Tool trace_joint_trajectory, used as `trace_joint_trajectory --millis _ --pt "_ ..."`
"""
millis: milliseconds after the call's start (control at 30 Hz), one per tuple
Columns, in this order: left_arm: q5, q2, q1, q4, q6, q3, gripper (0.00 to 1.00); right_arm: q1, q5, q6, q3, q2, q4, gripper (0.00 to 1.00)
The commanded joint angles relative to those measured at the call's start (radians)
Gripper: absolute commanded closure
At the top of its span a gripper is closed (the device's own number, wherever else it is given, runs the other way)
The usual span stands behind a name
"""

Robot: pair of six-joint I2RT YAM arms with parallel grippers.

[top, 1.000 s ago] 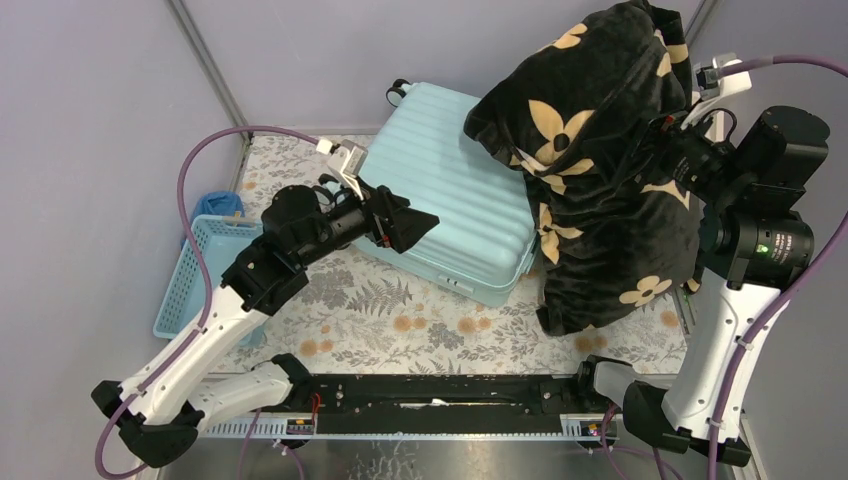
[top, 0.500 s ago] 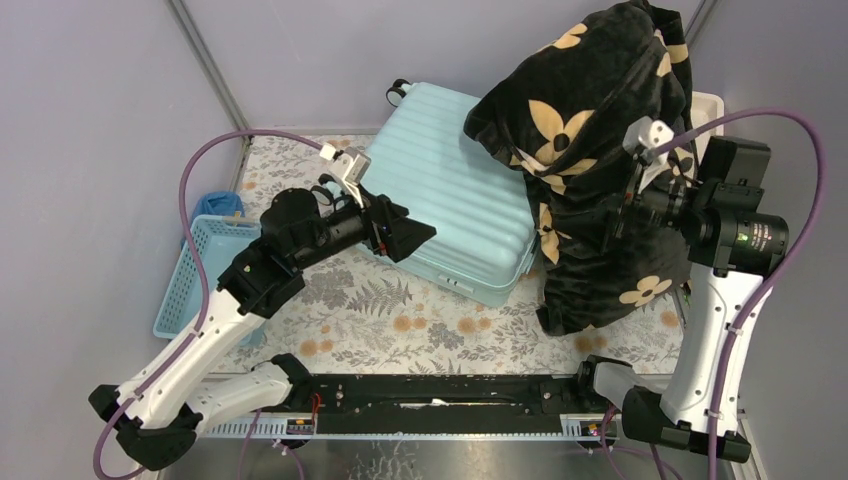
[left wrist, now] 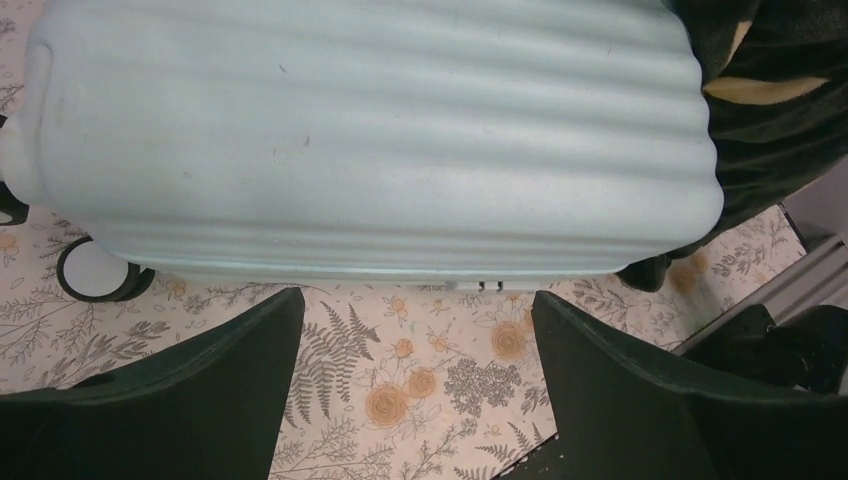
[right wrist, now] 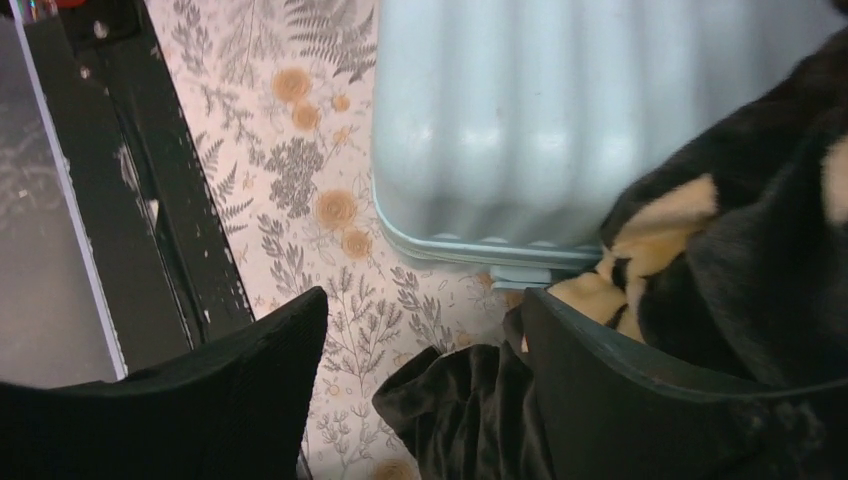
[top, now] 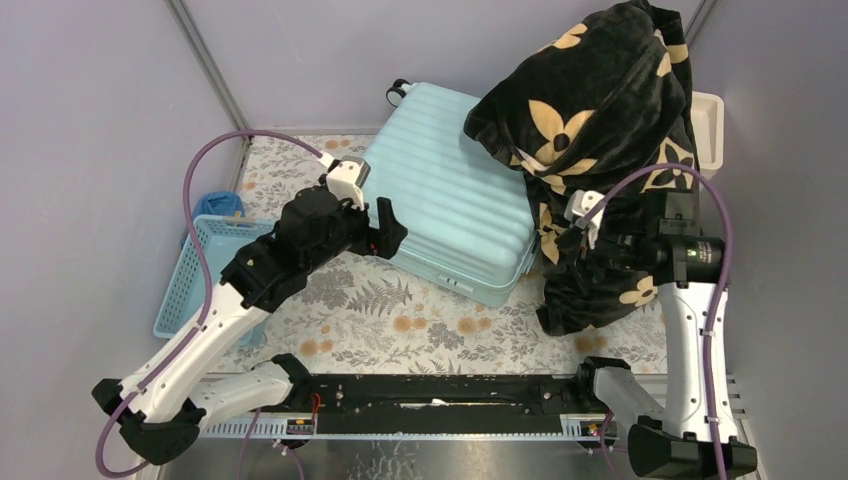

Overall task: Open, take out, and arrange the luggage
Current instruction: Adjust the luggage at the center of the board.

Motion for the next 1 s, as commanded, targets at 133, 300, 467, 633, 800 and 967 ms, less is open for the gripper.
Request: trace_joint_trajectory --millis 133,300,467,633,800,967 --pt "0.004 0.056 0.002 0.075 -0.078 0.029 0.11 0.177 0.211 0.068 -0.203 -0.029 0.302 0.46" --pt "-0.066 0.035 0.002 0.1 -0.101 -0.048 0.12 0.259 0.31 0.161 -0.289 0.0 0.494 0.64" --pt "-0.145 0.051 0.002 0.078 -0.068 -0.031 0.12 0.351 0.408 0.238 -0.311 0.068 0.666 0.7" --pt "-0.178 0.05 0.001 0.047 -0.047 0.029 0.13 0.493 0.43 0.302 -0.277 0.145 0.735 0.7" --pt "-0.194 -0.008 0.002 0.081 -0.058 0.014 0.13 0.636 0.474 0.387 -0.192 0.253 0.786 0.69" --pt "-0.206 -0.054 0.002 0.106 -0.082 -0.051 0.13 0.788 0.565 0.494 -0.099 0.377 0.876 0.66"
